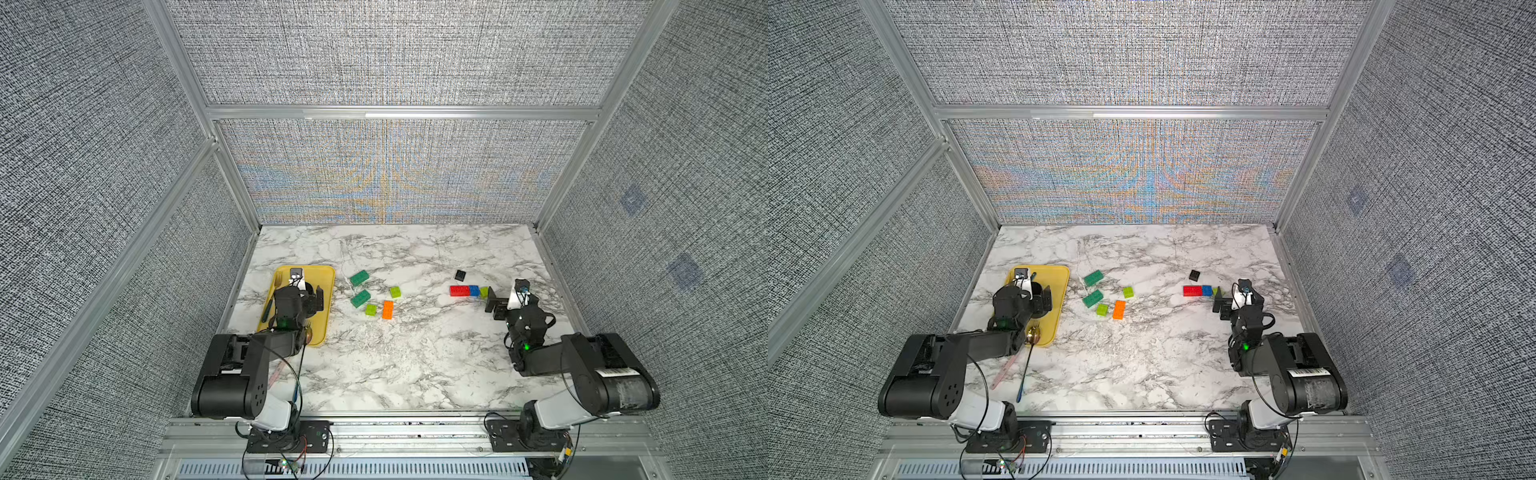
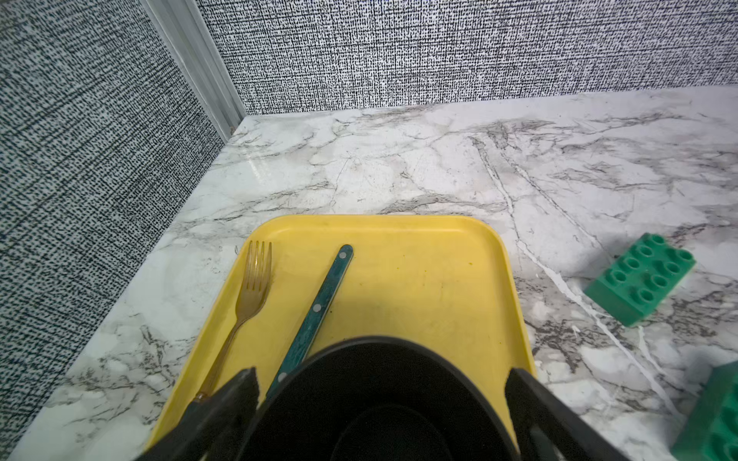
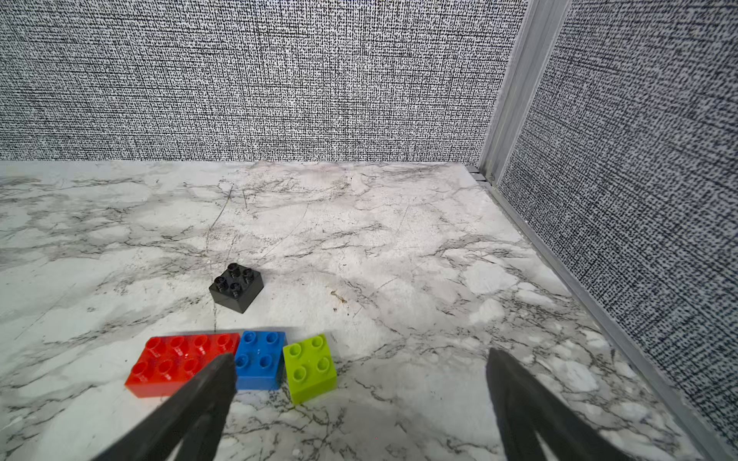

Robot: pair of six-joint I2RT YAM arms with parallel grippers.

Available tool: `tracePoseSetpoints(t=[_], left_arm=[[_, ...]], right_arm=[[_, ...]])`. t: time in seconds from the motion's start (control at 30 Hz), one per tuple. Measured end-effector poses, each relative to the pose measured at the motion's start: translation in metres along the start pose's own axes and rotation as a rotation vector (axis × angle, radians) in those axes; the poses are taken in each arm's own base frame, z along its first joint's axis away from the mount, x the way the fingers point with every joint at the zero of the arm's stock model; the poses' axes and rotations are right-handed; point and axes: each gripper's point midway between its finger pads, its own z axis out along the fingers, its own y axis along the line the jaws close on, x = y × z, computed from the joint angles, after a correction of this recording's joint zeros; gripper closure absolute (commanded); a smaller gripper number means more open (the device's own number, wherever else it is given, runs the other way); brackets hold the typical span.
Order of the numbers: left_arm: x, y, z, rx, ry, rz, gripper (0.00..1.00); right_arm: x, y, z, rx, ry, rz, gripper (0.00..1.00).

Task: Assemble a carrot with lego
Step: Pick up the lego brick from the center of the board.

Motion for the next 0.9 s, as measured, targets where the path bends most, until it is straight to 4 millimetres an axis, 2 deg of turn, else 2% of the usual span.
tracePoseSetpoints(t=[0.67, 0.73, 0.83, 0.9], left_arm=[[-0.003, 0.0, -0.002, -0.001, -0.005, -0.001, 0.01], [-0.016, 0.004, -0.006, -0.014, -0.01, -0.006, 0.0], [-0.071, 0.017, -0.02, -0.074, -0.07, -0.066, 0.0], [-0.1, 0.025, -0.03, -0.106, -0.089, -0.15, 0.04]], right_arm=[[-0.001, -0.001, 0.0, -0.002, 0.001, 0.001, 0.01], [-0.012, -0.001, 0.003, 0.008, -0.002, 0.003, 0.01], [-0.061, -0.01, 0.016, 0.07, -0.051, 0.064, 0.01], [-0.088, -0.021, 0.016, 0.118, -0.071, 0.134, 0.01]])
